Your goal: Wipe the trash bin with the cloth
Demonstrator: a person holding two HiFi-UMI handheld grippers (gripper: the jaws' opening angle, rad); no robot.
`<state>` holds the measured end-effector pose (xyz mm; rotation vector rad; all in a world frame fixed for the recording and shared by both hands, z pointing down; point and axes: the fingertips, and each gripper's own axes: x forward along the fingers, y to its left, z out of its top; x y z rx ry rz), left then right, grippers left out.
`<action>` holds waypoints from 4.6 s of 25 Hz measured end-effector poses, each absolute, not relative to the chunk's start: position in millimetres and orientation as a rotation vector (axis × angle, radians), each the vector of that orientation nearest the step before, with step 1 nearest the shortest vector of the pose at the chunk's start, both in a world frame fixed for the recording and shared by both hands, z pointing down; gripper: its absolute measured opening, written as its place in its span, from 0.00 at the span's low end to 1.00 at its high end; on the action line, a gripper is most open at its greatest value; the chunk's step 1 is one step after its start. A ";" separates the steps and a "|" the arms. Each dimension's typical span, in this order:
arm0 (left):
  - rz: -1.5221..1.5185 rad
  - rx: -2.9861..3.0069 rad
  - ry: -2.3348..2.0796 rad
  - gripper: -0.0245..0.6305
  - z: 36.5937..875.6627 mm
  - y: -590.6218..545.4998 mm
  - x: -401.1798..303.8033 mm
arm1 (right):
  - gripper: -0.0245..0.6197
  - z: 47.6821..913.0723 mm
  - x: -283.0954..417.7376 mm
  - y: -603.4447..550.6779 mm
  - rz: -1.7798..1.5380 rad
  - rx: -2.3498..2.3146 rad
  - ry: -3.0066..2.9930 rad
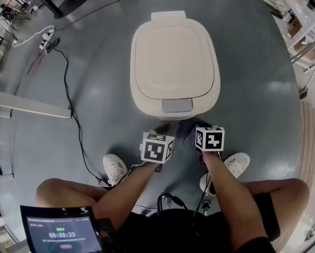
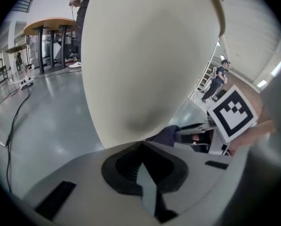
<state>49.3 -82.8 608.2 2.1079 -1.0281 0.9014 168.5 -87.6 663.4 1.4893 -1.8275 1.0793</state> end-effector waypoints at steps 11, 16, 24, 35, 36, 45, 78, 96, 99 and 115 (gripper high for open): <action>0.829 2.066 -1.144 0.03 589.7 -78.8 84.7 | 0.14 655.6 191.3 -99.7 0.977 1.361 -1.921; 0.802 2.071 -1.173 0.03 578.3 -78.7 103.0 | 0.14 644.1 195.6 -106.3 0.954 1.339 -1.977; 0.818 2.106 -1.184 0.03 564.2 -73.4 126.0 | 0.14 620.3 205.8 -110.9 0.806 1.342 -2.067; 0.787 2.205 -1.223 0.03 495.2 -64.4 151.0 | 0.14 508.4 257.2 -132.1 0.575 1.672 -2.253; 0.787 2.223 -1.221 0.03 489.9 -63.9 157.7 | 0.14 493.9 262.4 -133.8 0.554 1.707 -2.272; 0.660 2.316 -1.240 0.03 445.8 -76.9 182.8 | 0.14 387.9 276.2 -152.7 0.371 1.952 -2.472; 0.747 2.167 -1.230 0.03 513.2 -65.9 164.9 | 0.14 503.3 217.8 -143.0 0.549 1.717 -2.456; 0.850 2.089 -1.145 0.03 595.6 -64.2 165.4 | 0.14 629.6 212.0 -145.5 0.816 1.541 -2.257; 0.865 2.078 -1.127 0.03 604.6 -64.1 166.8 | 0.14 643.3 212.0 -148.9 0.871 1.545 -2.218; 0.839 2.115 -1.113 0.03 604.7 -75.8 179.0 | 0.14 619.6 232.4 -169.9 0.820 1.615 -2.316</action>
